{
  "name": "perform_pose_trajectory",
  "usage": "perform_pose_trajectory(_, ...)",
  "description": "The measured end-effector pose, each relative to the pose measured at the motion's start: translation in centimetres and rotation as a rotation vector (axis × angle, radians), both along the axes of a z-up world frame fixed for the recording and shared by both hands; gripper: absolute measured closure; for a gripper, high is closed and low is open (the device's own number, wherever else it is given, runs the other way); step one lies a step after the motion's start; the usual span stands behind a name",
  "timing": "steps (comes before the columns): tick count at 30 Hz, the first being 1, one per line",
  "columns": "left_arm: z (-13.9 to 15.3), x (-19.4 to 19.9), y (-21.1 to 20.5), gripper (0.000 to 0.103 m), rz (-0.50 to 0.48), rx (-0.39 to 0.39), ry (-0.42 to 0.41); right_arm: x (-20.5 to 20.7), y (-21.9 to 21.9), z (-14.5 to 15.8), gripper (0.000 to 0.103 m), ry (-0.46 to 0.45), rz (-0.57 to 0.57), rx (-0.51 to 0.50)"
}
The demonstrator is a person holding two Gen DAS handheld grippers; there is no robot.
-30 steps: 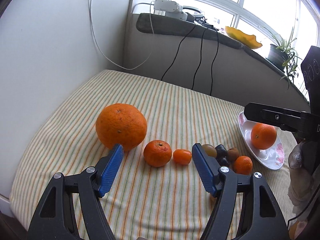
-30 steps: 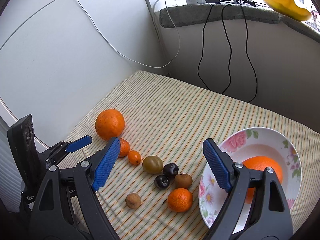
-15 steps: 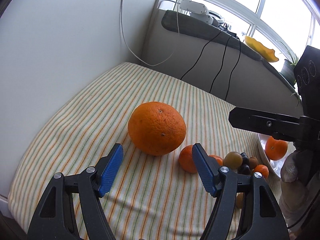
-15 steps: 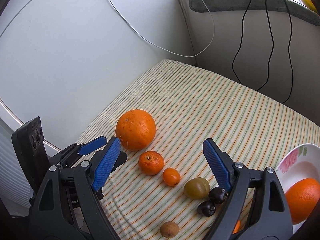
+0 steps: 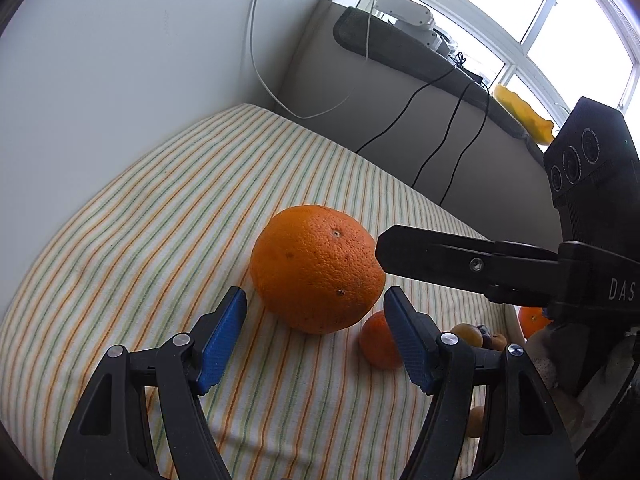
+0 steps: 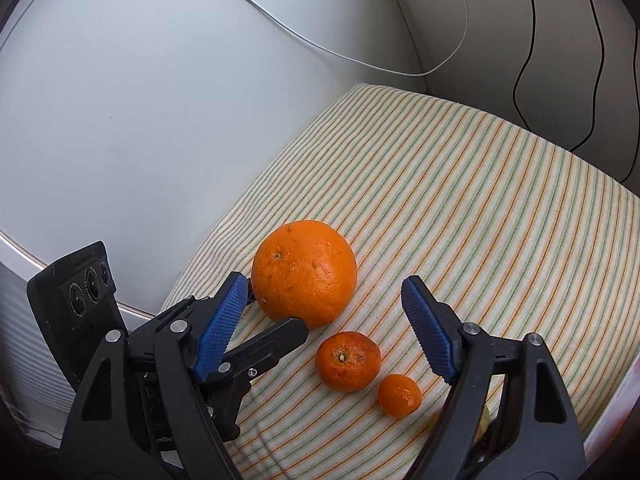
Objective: Organize fruits
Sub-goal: 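Close the right gripper on the second large orange and lift it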
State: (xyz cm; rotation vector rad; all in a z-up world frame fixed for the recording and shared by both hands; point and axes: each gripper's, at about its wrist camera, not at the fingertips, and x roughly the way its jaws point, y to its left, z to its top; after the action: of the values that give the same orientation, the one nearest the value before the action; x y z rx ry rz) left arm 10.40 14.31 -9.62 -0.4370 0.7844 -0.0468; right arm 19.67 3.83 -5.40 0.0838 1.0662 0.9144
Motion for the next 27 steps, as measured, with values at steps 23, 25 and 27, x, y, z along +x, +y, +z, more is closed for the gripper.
perform_pose_trajectory(23,-0.4,0.5,-0.1,0.033,-0.033,-0.002,0.007,1.5,3.6,-2.6,0.036,0.104,0.048,0.022)
perform_pose_trajectory(25,-0.3,0.4,-0.2,0.033,-0.033,-0.001,0.006,0.9,3.3,-2.3,0.036,0.102,0.047,0.023)
perform_pose_trajectory(27,-0.1,0.3,-0.3,0.033,-0.033,0.000,0.005,0.7,3.1,-2.2,0.036,0.103,0.045,0.026)
